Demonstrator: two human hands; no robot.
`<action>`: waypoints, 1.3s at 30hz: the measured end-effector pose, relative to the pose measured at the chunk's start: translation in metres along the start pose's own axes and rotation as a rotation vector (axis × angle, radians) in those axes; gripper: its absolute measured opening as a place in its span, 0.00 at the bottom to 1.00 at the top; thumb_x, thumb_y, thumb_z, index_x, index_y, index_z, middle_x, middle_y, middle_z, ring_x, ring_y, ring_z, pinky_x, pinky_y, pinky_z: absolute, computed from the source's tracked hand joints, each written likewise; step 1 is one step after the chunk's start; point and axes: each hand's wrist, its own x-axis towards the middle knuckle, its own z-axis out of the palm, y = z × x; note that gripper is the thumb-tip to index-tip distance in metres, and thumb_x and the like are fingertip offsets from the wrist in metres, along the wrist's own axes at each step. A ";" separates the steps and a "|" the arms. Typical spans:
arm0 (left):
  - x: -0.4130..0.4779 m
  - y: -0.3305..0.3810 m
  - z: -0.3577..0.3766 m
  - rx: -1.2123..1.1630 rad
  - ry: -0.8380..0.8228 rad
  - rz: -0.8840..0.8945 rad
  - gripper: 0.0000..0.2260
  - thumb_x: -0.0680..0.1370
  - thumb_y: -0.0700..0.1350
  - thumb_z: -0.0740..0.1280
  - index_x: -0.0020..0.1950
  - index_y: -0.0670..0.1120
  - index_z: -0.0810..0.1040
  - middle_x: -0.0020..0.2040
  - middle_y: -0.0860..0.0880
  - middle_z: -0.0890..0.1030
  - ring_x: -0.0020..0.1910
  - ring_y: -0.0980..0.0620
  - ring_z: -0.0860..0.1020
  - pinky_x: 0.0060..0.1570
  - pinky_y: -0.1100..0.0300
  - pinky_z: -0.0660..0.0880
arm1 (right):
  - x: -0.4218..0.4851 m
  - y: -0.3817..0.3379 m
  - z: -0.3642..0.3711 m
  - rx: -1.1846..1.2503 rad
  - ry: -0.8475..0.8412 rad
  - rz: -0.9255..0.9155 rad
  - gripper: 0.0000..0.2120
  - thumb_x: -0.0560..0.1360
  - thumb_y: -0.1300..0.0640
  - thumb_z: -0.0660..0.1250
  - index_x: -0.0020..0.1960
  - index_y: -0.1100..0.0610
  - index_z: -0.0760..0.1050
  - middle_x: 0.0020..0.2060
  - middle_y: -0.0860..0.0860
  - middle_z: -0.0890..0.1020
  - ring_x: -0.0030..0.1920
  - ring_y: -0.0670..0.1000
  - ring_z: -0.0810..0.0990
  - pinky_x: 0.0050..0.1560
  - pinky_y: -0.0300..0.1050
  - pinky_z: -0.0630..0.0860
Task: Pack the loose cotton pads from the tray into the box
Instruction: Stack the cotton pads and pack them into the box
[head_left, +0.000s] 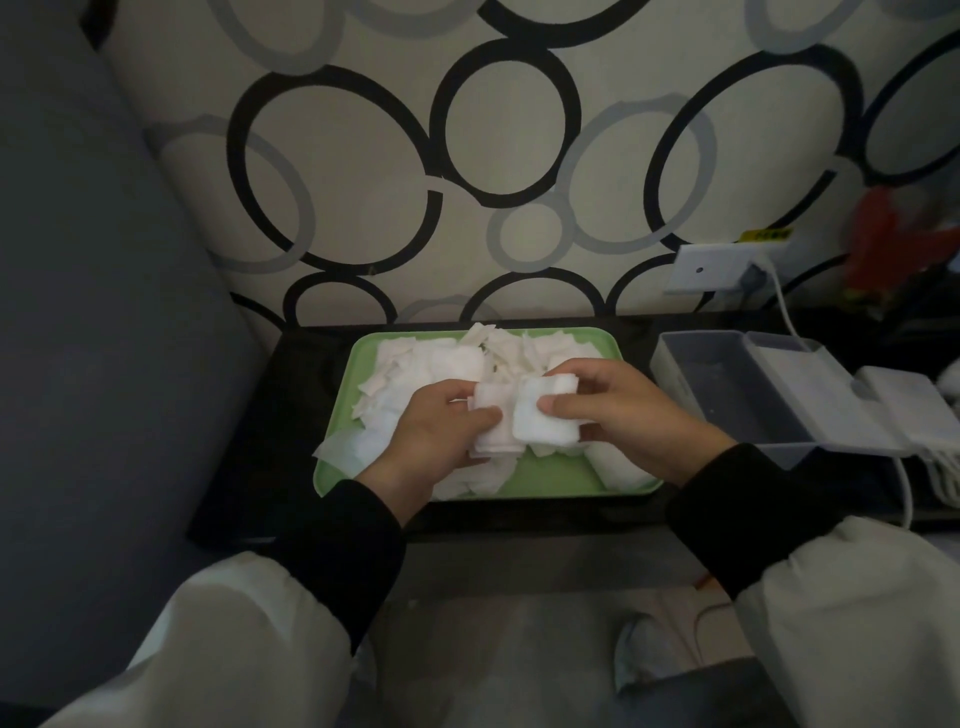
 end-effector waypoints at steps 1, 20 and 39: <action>-0.001 0.001 0.000 -0.003 -0.009 0.001 0.09 0.77 0.38 0.70 0.57 0.43 0.80 0.53 0.43 0.84 0.48 0.47 0.83 0.36 0.58 0.81 | 0.001 0.000 -0.001 -0.019 0.024 -0.003 0.05 0.73 0.64 0.73 0.49 0.60 0.81 0.47 0.58 0.83 0.52 0.57 0.83 0.49 0.52 0.82; -0.004 0.000 0.003 -0.066 -0.037 -0.009 0.11 0.76 0.40 0.72 0.58 0.42 0.81 0.49 0.45 0.85 0.43 0.51 0.84 0.36 0.60 0.80 | -0.002 -0.003 0.007 0.130 -0.006 0.042 0.06 0.76 0.63 0.69 0.52 0.64 0.78 0.38 0.57 0.84 0.36 0.53 0.80 0.29 0.39 0.78; -0.004 0.005 0.014 -0.047 -0.154 0.035 0.09 0.79 0.44 0.70 0.58 0.45 0.82 0.52 0.43 0.86 0.49 0.45 0.85 0.46 0.55 0.82 | -0.005 0.000 0.004 0.013 0.077 0.083 0.11 0.72 0.67 0.73 0.54 0.66 0.79 0.43 0.59 0.83 0.41 0.54 0.84 0.34 0.41 0.81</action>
